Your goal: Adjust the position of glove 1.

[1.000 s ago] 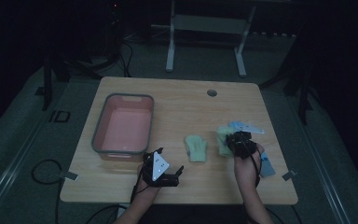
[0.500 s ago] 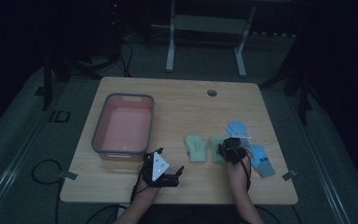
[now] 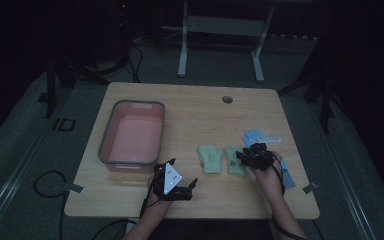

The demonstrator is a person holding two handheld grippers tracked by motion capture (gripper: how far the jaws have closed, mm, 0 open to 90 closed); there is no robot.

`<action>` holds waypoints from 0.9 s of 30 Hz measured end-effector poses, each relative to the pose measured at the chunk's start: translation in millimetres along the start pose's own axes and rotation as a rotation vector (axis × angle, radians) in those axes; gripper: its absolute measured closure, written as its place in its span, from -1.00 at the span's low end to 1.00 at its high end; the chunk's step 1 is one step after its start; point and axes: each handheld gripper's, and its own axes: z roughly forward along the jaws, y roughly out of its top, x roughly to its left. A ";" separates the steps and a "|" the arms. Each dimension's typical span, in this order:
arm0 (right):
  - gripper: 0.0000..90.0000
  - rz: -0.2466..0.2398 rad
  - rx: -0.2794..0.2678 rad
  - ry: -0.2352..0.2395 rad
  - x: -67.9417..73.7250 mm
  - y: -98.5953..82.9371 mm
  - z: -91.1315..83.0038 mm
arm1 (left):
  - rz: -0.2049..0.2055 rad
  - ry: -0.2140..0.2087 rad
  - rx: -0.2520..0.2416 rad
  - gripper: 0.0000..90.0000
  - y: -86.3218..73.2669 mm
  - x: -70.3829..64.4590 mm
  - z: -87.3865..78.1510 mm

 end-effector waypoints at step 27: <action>0.47 -0.134 0.092 0.083 -7.6 -18.3 21.8 | 0.006 0.003 -0.001 -0.96 -0.1 -1.2 -0.1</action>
